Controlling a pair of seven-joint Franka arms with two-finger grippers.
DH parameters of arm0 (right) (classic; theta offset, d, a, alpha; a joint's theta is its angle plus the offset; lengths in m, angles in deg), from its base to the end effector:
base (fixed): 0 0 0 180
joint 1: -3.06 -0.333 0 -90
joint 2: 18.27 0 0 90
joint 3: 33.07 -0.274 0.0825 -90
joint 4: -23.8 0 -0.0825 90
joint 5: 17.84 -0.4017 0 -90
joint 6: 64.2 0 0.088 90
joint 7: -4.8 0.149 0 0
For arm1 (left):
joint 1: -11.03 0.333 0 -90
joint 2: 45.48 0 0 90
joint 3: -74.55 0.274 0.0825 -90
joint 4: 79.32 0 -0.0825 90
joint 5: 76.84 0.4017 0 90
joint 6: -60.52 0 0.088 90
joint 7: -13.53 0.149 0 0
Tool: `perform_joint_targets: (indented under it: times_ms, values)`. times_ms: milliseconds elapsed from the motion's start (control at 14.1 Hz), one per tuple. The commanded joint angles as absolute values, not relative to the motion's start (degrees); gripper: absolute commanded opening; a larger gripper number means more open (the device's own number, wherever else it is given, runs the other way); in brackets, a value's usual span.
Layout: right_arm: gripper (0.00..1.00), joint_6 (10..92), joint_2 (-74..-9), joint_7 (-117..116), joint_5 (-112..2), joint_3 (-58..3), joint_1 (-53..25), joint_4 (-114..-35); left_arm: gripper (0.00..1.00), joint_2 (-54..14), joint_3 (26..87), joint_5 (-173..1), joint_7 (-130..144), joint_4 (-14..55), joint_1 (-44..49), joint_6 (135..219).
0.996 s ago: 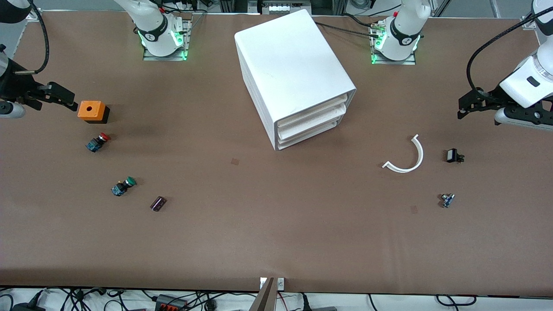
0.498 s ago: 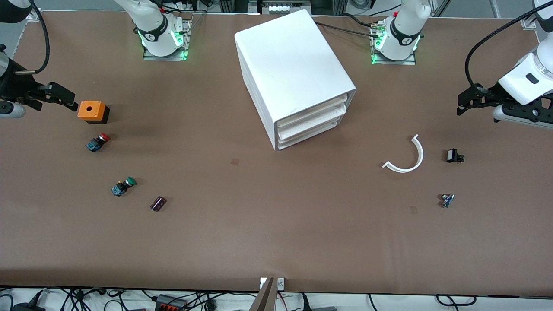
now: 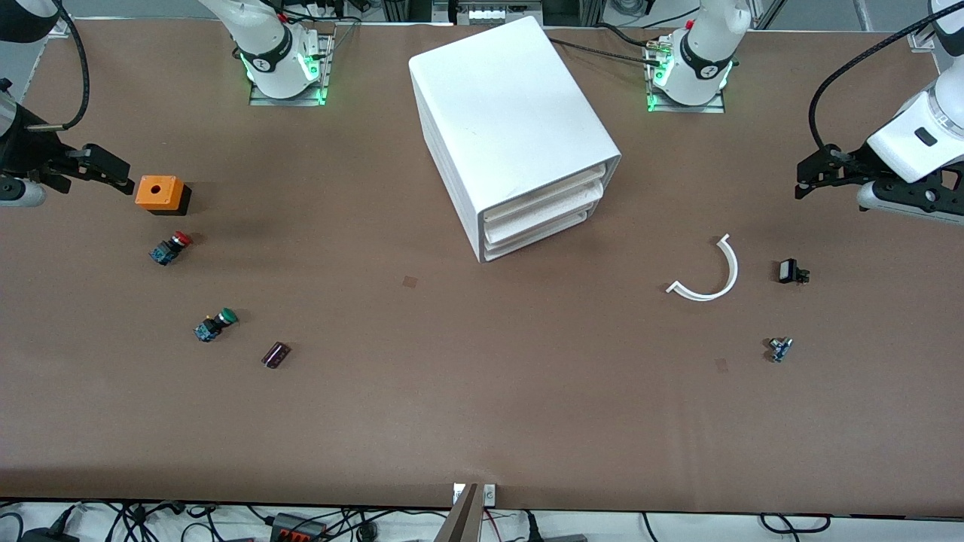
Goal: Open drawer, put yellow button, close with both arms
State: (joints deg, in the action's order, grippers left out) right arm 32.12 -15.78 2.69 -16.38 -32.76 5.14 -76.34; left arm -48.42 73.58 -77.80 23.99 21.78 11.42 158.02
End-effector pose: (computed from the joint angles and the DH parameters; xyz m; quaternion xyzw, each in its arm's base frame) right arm 0.5635 -0.0271 0.4877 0.9999 -0.0009 -0.0121 0.0121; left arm 0.5639 -0.0081 0.4855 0.9954 -0.0950 -0.0051 0.0083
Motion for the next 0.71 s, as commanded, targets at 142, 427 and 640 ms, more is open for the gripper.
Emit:
perform_joint_targets:
  times_ms: [142,427,640]
  values:
    - [1.0,32.13,-15.99,1.99,-16.17,-33.07,5.61,-76.31,1.0,-48.38,73.76,-78.16,25.13,20.61,11.21,156.67]
    - [1.0,32.39,-16.07,1.99,-16.26,-32.98,5.61,-76.31,1.0,-48.38,73.76,-78.16,25.13,20.61,11.21,156.59]
    - [1.0,32.13,-16.07,1.9,-16.26,-32.89,5.69,-76.39,1.0,-48.38,73.76,-78.16,25.13,20.61,11.21,156.59]
